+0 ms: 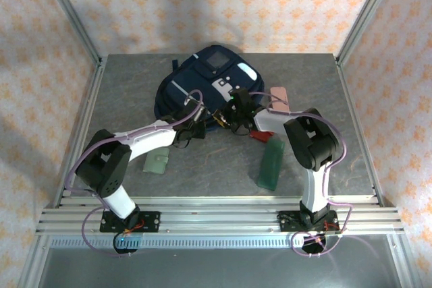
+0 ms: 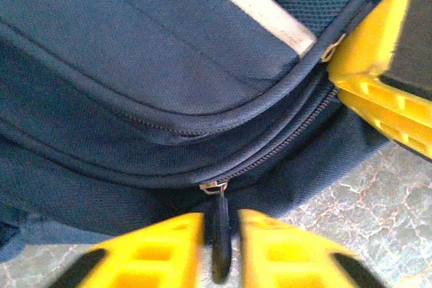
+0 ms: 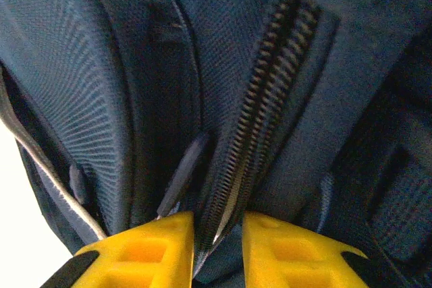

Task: Pack books, pencil case, and school supplies into a backpack

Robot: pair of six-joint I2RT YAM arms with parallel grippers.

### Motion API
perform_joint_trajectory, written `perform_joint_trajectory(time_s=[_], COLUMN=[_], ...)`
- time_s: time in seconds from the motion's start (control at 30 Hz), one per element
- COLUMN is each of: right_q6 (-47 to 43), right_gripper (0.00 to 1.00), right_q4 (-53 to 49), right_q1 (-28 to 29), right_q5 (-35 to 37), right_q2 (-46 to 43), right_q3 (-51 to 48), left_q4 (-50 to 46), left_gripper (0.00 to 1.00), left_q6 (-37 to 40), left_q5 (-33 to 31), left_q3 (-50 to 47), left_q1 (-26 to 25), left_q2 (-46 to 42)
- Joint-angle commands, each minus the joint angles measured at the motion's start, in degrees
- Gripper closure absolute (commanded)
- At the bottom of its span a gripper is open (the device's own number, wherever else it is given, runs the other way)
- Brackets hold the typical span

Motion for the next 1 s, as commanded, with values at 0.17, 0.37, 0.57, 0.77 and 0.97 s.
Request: perform_joint_trajectory(time_s=[0.17,0.37,0.57,0.77,0.97], right_q6=[1.6,1.9,2.0,0.9,0.8], right_gripper=[0.78,0.83,0.86,1.0,1.0], right_q4=[3.3,4.2,5.0,3.6,1.9], right_q1=[0.0,0.1,0.3,0.1,-2.2], right_q5=[1.2,1.4,1.3,3.1,6.6], right_q2=[0.8,0.1,0.0,0.4,0.1], right_q3=[-2.5,-3.2,-4.1,-4.1,-5.2], left_q4=[-1.1,-0.9,-1.4,-2.6,-3.9], left_gripper=[0.58,0.77,1.0,1.0,1.0], left_q6=[0.4,0.7,1.1,1.5,1.4], left_q5=[-4.9,-7.2,-8.4,-8.2,-8.6], left_q3=[2.2,3.5,5.8,5.0,-1.9], left_q1=[-0.6,-0.6,-0.5,-0.1,5.1], left_q2=[4.9,7.5,9.6,6.5,-2.0])
